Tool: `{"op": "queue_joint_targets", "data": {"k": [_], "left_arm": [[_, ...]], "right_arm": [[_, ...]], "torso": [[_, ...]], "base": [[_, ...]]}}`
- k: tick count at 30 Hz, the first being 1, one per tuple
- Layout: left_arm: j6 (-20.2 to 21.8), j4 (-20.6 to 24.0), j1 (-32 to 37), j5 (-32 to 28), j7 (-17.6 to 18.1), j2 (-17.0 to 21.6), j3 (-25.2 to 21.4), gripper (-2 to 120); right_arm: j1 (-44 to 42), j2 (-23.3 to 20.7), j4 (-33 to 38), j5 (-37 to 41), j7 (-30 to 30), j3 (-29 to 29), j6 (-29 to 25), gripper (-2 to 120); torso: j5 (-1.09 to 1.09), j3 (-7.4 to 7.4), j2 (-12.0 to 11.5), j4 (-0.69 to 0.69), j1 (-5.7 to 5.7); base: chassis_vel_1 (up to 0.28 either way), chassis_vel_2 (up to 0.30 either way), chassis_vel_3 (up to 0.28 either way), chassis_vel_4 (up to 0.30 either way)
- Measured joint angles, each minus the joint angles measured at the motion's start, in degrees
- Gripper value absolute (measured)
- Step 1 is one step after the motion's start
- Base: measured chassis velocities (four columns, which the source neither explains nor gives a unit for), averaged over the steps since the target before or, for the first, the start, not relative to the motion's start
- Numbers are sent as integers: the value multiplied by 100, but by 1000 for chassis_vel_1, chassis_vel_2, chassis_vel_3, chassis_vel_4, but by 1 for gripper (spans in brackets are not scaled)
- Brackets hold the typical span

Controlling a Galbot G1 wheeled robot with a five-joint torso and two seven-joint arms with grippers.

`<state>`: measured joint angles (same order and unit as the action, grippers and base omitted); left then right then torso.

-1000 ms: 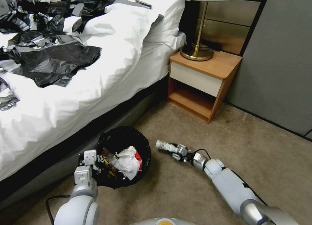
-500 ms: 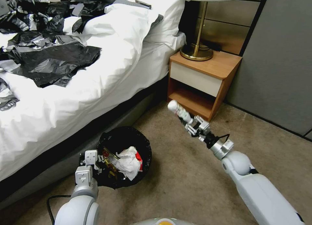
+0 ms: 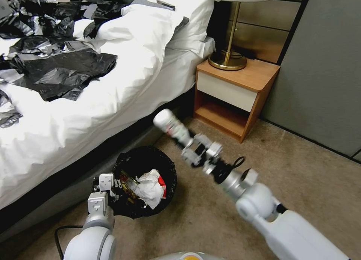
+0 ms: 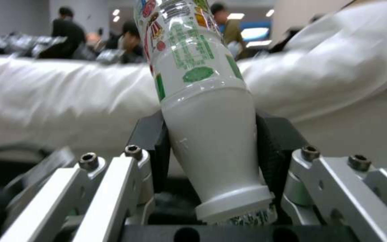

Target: Pick up the trash bin, then pick up the garbage from the floor and place it into the trash bin.

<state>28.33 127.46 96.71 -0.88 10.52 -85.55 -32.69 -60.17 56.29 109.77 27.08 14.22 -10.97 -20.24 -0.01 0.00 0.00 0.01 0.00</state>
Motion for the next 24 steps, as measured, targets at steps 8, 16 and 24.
{"op": "queue_joint_targets", "data": {"k": [8, 16, 24], "left_arm": [[0, 70, 53, 26, -2, -8, 20, 1], [3, 107, 66, 30, -2, -16, 12, 1], [8, 107, 36, 31, -2, -19, 11, 1]], "right_arm": [[464, 139, -889, -337, -156, -1034, -7, 37], [536, 259, -1420, -530, -160, -1201, -7, 44], [498, 247, -1419, -594, -172, -1164, 19, 69]], "torso": [[0, 0, 0, -1, 0], [1, 1, 0, -1, 0], [1, 1, 0, -1, 0]], "base": [[0, 0, 0, 0], [0, 0, 0, 0], [0, 0, 0, 0]]}}
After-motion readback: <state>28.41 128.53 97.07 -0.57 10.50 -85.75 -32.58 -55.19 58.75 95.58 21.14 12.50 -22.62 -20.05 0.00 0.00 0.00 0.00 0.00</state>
